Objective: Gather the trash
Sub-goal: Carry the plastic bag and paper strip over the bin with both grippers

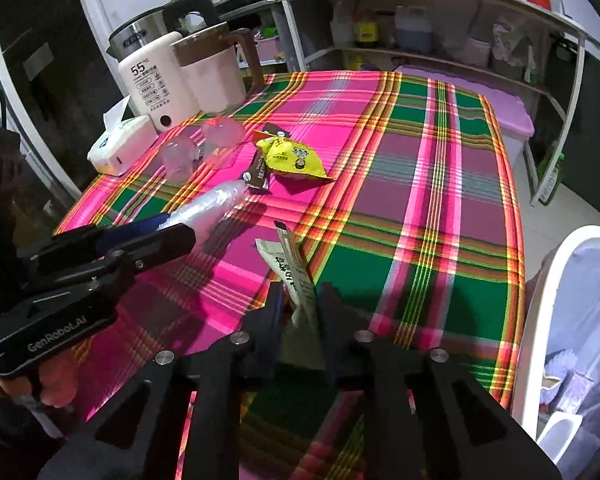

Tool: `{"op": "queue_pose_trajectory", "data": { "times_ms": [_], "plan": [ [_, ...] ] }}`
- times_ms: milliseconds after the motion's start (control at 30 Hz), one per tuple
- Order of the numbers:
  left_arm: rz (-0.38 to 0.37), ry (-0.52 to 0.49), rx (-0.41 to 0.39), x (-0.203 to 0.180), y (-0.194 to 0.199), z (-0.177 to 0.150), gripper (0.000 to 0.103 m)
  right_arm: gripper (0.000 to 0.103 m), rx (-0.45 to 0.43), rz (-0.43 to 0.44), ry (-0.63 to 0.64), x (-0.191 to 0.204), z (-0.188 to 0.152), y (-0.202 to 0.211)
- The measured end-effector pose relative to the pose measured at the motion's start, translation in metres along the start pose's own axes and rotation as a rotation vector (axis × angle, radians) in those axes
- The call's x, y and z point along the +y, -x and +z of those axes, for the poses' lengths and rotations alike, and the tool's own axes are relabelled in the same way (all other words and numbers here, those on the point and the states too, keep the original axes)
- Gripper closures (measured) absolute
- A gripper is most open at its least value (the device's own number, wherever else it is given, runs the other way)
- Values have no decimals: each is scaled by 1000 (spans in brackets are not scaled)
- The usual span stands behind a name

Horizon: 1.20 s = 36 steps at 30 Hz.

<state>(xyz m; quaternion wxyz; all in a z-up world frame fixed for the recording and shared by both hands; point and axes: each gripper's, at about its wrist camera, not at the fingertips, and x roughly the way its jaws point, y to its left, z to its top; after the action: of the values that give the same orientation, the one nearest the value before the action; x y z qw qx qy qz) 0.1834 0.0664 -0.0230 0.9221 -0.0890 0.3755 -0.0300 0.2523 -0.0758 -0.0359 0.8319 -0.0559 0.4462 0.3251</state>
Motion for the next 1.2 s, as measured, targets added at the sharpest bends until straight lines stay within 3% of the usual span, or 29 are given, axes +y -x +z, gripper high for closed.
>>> {"op": "queue_pose_trajectory", "data": {
  "times_ms": [533, 1200],
  "plan": [
    [-41, -3, -28, -26, 31, -19, 75, 89, -87, -7, -71, -8, -29, 58],
    [-108, -82, -49, -82, 62, -32, 75, 89, -187, -63, -143, -23, -73, 134]
  ]
}}
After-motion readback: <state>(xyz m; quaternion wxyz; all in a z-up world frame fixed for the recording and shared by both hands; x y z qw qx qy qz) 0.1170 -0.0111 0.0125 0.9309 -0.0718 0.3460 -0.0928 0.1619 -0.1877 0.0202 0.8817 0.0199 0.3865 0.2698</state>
